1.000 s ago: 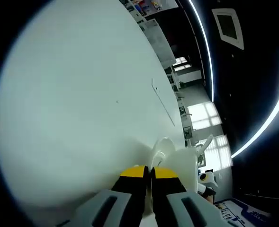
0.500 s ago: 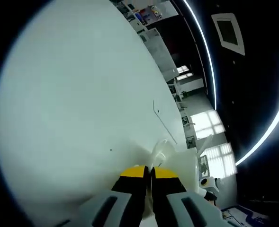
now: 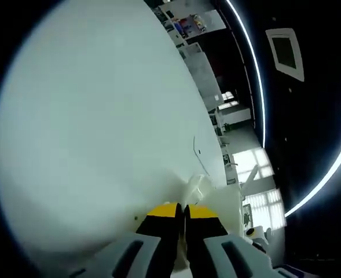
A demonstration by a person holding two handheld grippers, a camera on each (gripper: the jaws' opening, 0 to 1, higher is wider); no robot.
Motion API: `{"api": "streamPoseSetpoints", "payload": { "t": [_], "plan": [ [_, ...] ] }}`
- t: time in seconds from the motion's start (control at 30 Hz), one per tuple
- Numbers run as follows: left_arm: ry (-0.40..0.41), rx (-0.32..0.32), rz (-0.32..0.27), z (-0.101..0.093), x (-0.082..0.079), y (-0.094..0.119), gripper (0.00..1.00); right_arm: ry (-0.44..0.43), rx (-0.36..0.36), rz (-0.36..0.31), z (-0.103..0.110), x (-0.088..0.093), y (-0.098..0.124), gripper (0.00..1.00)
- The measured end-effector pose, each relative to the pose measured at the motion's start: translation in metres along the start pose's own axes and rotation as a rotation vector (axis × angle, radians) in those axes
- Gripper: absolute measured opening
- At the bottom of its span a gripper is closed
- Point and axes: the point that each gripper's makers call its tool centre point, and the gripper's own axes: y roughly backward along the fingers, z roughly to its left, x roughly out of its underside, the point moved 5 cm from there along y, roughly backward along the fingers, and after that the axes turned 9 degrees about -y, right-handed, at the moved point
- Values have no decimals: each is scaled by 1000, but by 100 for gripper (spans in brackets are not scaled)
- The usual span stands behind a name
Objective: Tidy tabletop coffee trays, cups and spoons，present forward
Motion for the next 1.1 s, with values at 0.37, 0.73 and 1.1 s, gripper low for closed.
{"api": "streamPoseSetpoints", "payload": {
  "t": [0.37,0.73,1.1],
  "plan": [
    [6,-40,3,7,1,-9,6,-24,22,-17,-14,-2,-9,5],
    [-21,-40,-46,7,3,-9,7,-18,-7,-70,-15,-4,-14,6],
    [-136,-54,-114,3,-6,0,10,90,20,-115,-8,-3,-2,8]
  ]
}}
